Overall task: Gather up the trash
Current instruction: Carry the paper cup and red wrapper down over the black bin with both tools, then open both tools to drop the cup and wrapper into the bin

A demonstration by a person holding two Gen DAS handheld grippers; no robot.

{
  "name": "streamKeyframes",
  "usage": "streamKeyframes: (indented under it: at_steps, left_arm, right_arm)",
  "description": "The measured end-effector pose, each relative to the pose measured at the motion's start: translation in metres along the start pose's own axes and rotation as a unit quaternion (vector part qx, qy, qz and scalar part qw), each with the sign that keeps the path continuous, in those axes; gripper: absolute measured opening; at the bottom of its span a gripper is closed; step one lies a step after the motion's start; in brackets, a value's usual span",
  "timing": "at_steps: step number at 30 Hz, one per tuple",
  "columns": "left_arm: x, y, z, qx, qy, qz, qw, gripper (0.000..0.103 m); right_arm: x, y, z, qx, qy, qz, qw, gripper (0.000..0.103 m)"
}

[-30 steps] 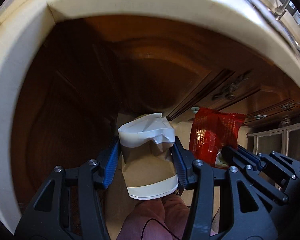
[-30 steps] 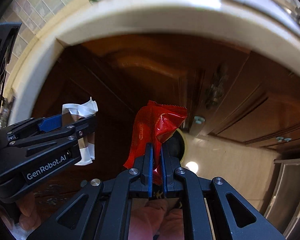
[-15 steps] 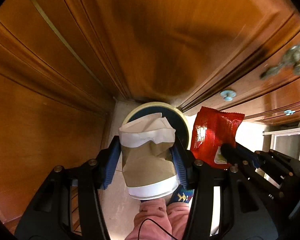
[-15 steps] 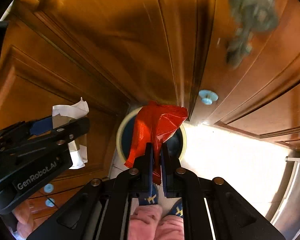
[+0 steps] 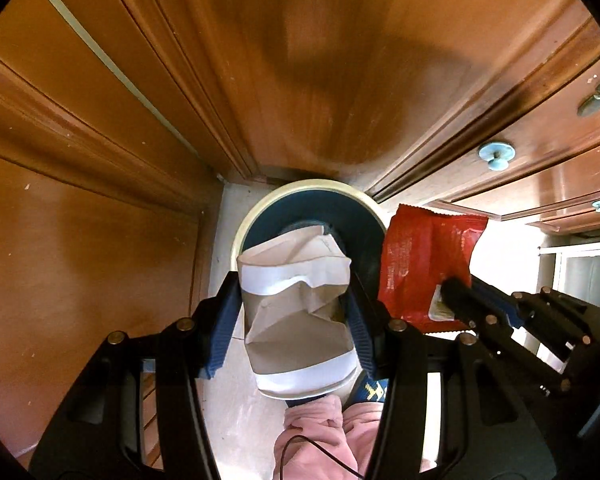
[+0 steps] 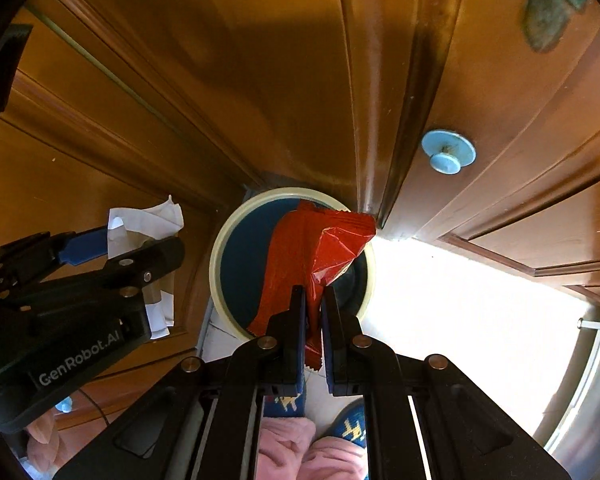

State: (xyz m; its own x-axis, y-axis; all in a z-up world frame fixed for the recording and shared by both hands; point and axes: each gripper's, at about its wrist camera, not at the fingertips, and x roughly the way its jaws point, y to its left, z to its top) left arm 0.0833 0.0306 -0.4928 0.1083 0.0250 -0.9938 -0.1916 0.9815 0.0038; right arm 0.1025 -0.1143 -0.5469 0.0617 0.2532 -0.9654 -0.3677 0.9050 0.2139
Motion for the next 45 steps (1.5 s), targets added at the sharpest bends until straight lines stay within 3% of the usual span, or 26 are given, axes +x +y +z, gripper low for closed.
streamKeyframes:
  at_steps: [9, 11, 13, 14, 15, 17, 29, 36, 41, 45]
  left_arm:
    - [0.006, 0.005, 0.007, 0.008, 0.013, -0.002, 0.9999, 0.048]
    - [0.008, 0.006, 0.006, 0.009, 0.015, -0.003, 0.9998, 0.055]
    - [0.008, 0.007, 0.006, 0.006, 0.012, -0.001, 0.9999, 0.075]
    - [0.008, 0.009, 0.007, 0.005, 0.010, -0.001, 0.9999, 0.077]
    - [0.008, 0.010, 0.007, 0.003, 0.009, -0.001, 1.0000, 0.077]
    - [0.009, 0.012, 0.005, -0.002, 0.008, 0.000, 1.0000, 0.078]
    - [-0.009, 0.018, 0.003, -0.015, -0.014, -0.002, 0.9998, 0.081]
    - [-0.078, 0.013, 0.001, -0.021, -0.023, -0.018, 0.9994, 0.081]
    - [-0.163, 0.002, 0.003, -0.017, -0.044, -0.042, 0.9980, 0.081]
    - [-0.244, -0.008, 0.008, 0.002, -0.085, -0.065, 0.9942, 0.081]
  right_arm:
    - [0.008, 0.007, 0.002, -0.008, -0.006, 0.001, 1.000, 0.007]
    - [0.006, 0.006, 0.001, -0.012, -0.008, 0.000, 1.000, 0.009]
    - [0.003, 0.008, -0.001, -0.014, -0.006, -0.003, 1.000, 0.015]
    - [-0.001, 0.009, -0.001, -0.014, -0.006, -0.004, 1.000, 0.023]
    - [-0.002, 0.010, -0.001, -0.014, -0.009, -0.005, 1.000, 0.032]
    - [-0.003, 0.011, -0.003, -0.013, -0.022, -0.004, 1.000, 0.038]
    - [-0.022, 0.018, -0.006, -0.009, -0.040, -0.005, 0.999, 0.038]
    - [-0.080, 0.022, -0.012, 0.008, -0.058, -0.001, 0.998, 0.038]
    - [-0.164, 0.028, -0.018, 0.010, -0.085, 0.002, 0.996, 0.038]
    - [-0.238, 0.034, -0.023, 0.005, -0.116, -0.002, 0.993, 0.039]
